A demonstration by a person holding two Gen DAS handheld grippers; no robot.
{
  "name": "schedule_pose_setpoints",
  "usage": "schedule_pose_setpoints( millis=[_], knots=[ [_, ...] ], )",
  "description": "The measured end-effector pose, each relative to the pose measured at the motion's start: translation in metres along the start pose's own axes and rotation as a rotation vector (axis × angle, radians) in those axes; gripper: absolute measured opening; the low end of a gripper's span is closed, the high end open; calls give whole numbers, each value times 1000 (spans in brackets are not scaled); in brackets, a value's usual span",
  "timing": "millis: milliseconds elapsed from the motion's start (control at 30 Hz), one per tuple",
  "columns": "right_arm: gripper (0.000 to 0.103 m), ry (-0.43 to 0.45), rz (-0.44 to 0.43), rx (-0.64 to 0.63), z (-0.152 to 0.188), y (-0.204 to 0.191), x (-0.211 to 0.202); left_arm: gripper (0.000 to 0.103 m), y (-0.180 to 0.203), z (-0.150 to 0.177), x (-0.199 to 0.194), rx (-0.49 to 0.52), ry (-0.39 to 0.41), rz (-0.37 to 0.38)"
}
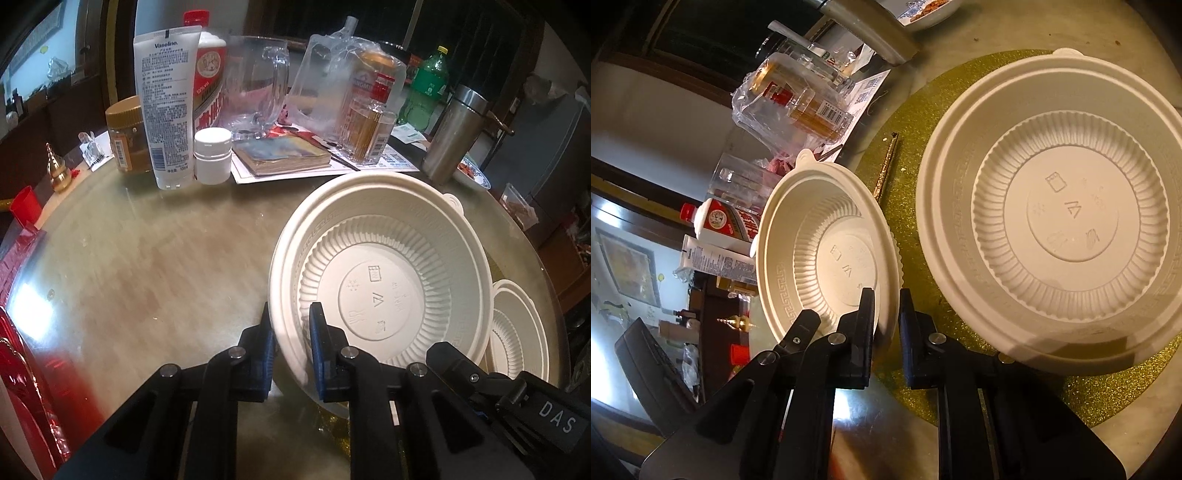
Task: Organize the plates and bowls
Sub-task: 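Grasp the rim of the larger beige bowl with both tools, then lift and carry the beige bowl with both tools over the red plate stack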
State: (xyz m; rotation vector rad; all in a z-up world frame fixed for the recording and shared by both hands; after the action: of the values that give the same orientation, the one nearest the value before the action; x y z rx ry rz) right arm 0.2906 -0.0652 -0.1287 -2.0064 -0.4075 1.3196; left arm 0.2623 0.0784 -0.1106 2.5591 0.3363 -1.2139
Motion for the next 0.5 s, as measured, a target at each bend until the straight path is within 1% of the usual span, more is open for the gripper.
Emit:
schedule_pose_setpoints(
  millis=[267, 500],
  knots=[
    [13, 29, 12, -40, 0, -10, -10, 15, 4, -4, -15, 17, 50, 2],
    [13, 69, 12, -35, 2, -6, -28, 15, 17, -4, -31, 58, 100, 26]
  ],
)
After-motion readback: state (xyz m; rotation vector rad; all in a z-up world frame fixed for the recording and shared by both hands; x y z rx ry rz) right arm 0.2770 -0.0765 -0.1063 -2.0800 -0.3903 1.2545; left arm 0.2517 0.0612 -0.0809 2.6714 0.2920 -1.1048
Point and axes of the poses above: each gripper's, at about its wrist camera, not at the fingertips, and x roughly the way its jaws point, y to its right, z to its underside, the point moved 6 cm from there along x, roughly the way its jaws point, and after that the axes turned 3 degrees about x, right-handed, at the moved point
